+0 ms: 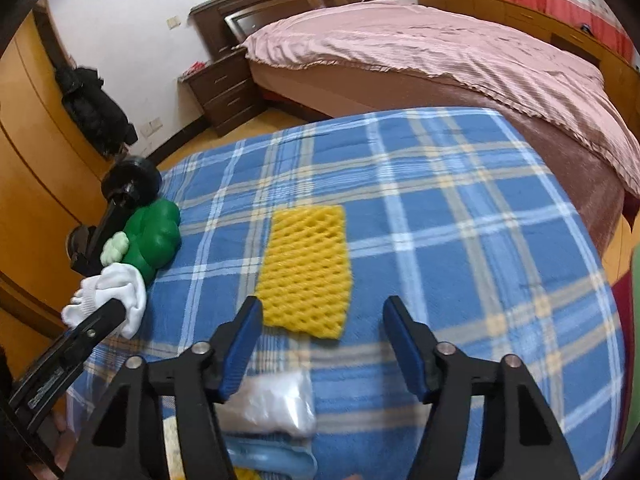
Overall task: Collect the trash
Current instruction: 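Grasp the white knit glove with the left tool while the right tool grasps the yellow foam net, then carry the white glove and yellow foam net over the red bucket with both tools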
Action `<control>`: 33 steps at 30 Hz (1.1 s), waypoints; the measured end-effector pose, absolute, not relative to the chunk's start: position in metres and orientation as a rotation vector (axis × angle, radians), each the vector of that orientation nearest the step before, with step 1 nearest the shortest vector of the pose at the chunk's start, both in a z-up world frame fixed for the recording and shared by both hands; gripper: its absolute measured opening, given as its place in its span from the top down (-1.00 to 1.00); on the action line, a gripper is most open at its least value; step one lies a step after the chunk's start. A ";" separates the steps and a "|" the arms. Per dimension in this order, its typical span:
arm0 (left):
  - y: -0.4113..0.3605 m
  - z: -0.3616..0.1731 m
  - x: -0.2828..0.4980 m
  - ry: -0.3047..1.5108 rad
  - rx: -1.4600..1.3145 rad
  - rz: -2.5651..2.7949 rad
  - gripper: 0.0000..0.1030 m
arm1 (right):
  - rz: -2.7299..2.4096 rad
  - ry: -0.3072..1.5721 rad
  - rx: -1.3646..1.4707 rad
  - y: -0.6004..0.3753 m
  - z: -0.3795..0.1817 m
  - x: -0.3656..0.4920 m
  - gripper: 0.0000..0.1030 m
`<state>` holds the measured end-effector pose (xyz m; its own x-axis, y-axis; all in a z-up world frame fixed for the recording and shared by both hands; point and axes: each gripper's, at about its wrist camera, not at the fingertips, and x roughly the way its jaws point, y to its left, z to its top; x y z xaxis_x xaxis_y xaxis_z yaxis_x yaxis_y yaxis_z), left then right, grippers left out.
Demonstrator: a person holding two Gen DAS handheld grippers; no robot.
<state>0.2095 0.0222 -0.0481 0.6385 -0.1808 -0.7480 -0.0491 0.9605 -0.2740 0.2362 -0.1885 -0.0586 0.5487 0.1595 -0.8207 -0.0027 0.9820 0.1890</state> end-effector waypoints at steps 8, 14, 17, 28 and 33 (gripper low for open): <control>0.021 -0.044 0.201 0.873 -0.295 -0.090 0.30 | 0.112 0.987 0.157 -0.186 -0.061 0.242 0.46; 0.019 -0.036 0.191 0.860 -0.298 -0.111 0.29 | 0.145 0.963 0.157 -0.182 -0.055 0.232 0.75; 0.018 -0.031 0.185 0.847 -0.297 -0.122 0.29 | 0.138 0.941 0.182 -0.188 -0.049 0.225 0.75; 0.004 -0.007 0.158 0.802 -0.302 -0.184 0.29 | 0.063 0.823 0.301 -0.235 -0.007 0.168 0.75; -0.005 0.002 0.145 0.792 -0.288 -0.207 0.29 | 0.050 0.790 0.324 -0.249 0.006 0.142 0.75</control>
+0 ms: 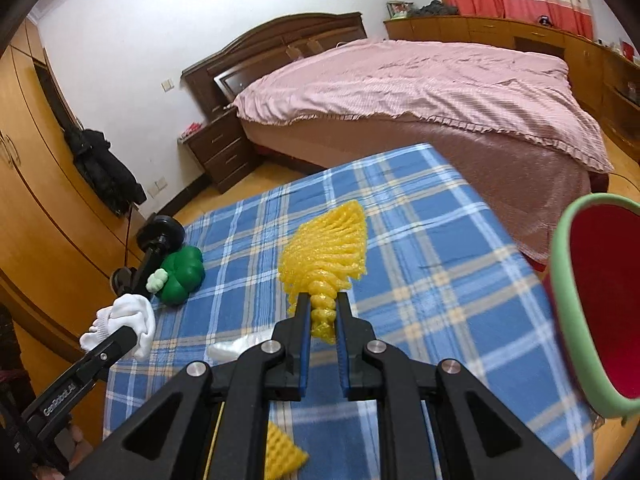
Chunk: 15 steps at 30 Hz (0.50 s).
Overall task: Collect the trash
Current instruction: 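Carry the white glove and yellow foam net over the red bucket with both tools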
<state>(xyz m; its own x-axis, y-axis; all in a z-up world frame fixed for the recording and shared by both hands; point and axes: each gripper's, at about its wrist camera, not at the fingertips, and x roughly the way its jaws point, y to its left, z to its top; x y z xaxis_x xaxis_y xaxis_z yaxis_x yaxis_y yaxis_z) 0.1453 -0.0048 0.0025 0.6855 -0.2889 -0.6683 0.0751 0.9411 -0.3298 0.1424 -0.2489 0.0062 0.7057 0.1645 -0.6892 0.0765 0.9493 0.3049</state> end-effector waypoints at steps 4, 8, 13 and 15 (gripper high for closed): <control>-0.013 0.009 0.137 0.790 -0.282 -0.230 0.29 | 0.048 0.758 0.348 -0.257 0.016 0.121 0.75; -0.023 0.015 0.128 0.791 -0.282 -0.258 0.30 | 0.043 0.725 0.367 -0.264 0.025 0.101 0.75; -0.039 0.022 0.121 0.790 -0.272 -0.298 0.29 | 0.035 0.688 0.391 -0.277 0.034 0.078 0.75; -0.047 0.024 0.118 0.791 -0.269 -0.319 0.30 | 0.026 0.675 0.401 -0.283 0.037 0.070 0.75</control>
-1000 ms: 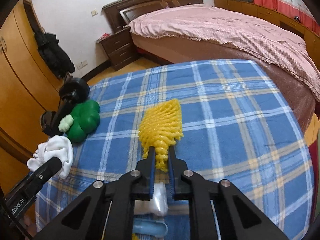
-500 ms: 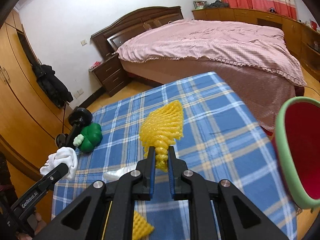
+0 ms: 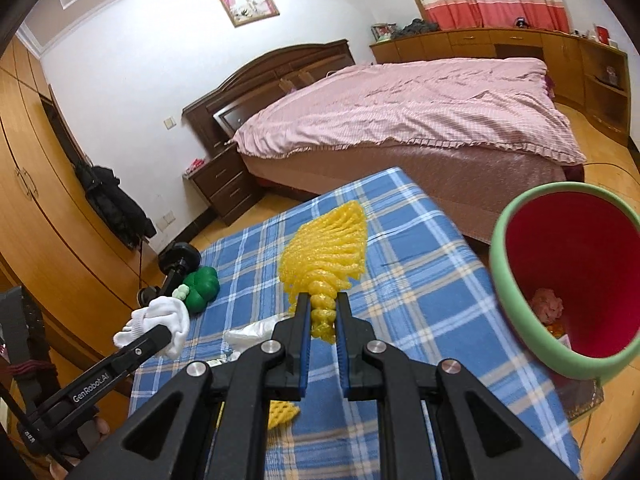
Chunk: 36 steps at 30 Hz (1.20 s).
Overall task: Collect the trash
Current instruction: 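Carry the white glove and yellow foam net over the red bucket with both tools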
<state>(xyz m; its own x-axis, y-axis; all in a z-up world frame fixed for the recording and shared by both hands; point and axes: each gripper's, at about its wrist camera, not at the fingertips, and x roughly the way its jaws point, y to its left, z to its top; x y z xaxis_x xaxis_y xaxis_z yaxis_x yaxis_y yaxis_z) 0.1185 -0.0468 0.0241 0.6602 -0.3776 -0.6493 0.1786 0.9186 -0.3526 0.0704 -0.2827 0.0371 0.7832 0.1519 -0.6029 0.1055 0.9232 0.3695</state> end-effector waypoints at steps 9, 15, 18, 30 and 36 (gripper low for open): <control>-0.088 0.030 0.108 0.801 -0.237 -0.417 0.29 | -0.045 0.622 0.458 -0.319 0.043 0.039 0.75; -0.121 0.034 0.106 0.812 -0.197 -0.473 0.29 | -0.092 0.597 0.494 -0.345 0.041 0.026 0.75; -0.139 0.035 0.106 0.813 -0.175 -0.499 0.30 | -0.122 0.593 0.519 -0.361 0.036 0.020 0.75; -0.218 0.026 0.107 0.853 -0.084 -0.628 0.30 | -0.251 0.602 0.636 -0.428 0.007 -0.002 0.74; -0.257 0.019 0.114 0.872 -0.044 -0.684 0.30 | -0.314 0.613 0.674 -0.456 -0.007 -0.009 0.73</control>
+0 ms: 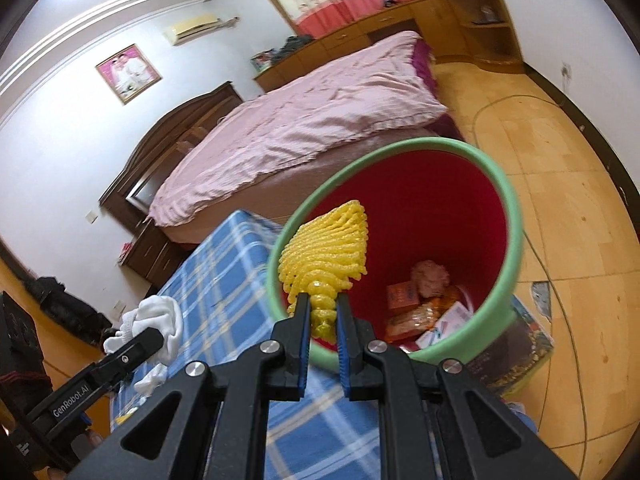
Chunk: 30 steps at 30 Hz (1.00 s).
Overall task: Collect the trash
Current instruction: 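Carry the white glove and yellow foam net over the red bucket with both tools, then open the right tool to drop the foam net while the left tool drops the glove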
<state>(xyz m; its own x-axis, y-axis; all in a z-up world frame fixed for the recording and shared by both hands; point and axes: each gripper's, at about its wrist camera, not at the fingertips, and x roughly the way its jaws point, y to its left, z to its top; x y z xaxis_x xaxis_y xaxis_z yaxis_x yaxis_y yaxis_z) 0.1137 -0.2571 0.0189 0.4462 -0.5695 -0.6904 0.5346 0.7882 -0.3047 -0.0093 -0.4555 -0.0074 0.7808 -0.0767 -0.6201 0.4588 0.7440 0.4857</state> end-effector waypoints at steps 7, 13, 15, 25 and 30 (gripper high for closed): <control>-0.294 0.009 0.117 0.891 0.006 -0.729 0.30 | -0.392 0.620 0.681 -0.476 -0.018 -0.015 0.65; -0.315 0.000 0.122 0.910 0.036 -0.751 0.29 | -0.424 0.626 0.677 -0.484 -0.025 -0.015 0.62; -0.320 -0.003 0.122 0.915 0.042 -0.755 0.30 | -0.431 0.625 0.676 -0.484 -0.026 -0.014 0.58; -0.334 -0.011 0.127 0.923 0.061 -0.763 0.29 | -0.442 0.613 0.696 -0.491 -0.029 -0.016 0.28; -0.343 -0.012 0.131 0.919 0.091 -0.770 0.29 | -0.461 0.585 0.704 -0.494 -0.024 -0.021 0.23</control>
<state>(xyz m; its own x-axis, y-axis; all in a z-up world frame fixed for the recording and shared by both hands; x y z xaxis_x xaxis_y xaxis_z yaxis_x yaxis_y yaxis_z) 0.1308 -0.3426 -0.0121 0.3634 -0.5602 -0.7444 0.6346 0.7339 -0.2424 -0.0213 -0.4937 -0.0243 0.7459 -0.1956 -0.6367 0.5729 0.6760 0.4635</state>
